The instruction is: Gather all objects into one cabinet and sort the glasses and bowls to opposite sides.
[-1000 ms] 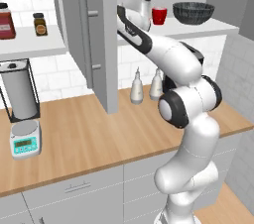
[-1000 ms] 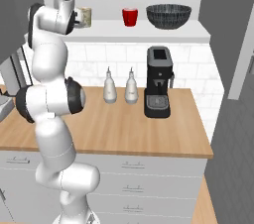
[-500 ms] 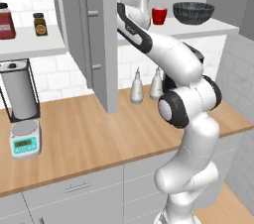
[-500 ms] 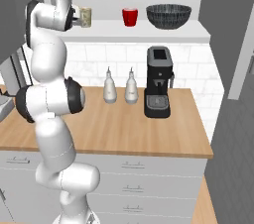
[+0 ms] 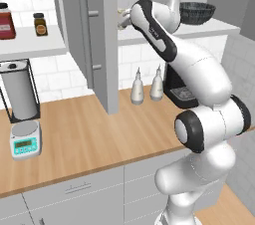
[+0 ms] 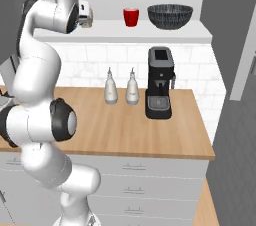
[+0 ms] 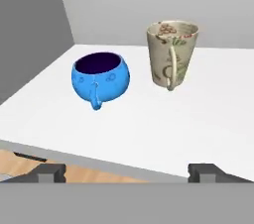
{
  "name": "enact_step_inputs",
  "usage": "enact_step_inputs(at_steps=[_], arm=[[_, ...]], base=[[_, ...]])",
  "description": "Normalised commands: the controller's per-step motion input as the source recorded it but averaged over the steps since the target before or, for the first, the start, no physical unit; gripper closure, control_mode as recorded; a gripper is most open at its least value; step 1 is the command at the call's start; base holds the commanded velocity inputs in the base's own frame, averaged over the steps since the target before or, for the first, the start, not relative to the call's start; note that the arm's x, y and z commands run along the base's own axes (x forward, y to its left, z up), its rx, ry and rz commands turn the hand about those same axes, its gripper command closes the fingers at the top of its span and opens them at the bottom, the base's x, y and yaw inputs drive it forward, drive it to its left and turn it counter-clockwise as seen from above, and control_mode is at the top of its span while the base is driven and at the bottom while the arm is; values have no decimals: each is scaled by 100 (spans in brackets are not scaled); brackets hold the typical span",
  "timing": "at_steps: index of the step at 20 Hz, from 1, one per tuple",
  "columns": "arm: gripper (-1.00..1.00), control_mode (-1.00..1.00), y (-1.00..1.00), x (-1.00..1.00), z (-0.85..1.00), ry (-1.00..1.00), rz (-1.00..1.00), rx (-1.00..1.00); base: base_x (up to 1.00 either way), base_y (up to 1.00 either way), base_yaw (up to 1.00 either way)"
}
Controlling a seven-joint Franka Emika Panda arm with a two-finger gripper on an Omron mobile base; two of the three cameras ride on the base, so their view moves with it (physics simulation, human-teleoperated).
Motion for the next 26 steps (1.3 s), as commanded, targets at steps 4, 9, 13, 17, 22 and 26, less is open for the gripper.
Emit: enact_step_inputs(at_steps=[4,9,13,17,22,26], arm=[[-100,-100,-100,-3,0,-2,-31,-3],[-100,-100,-100,7,9,-5,-33,0],[-100,-100,-81,26,30,0,-33,0],[-100,-100,-41,28,6,0,-28,0],[-100,-100,-7,46,0,0,-18,2],[-100,-100,0,33,0,0,-3,2]], base=[[0,0,0],[0,0,0],[0,0,0],[0,0,0],[0,0,0],[0,0,0]])
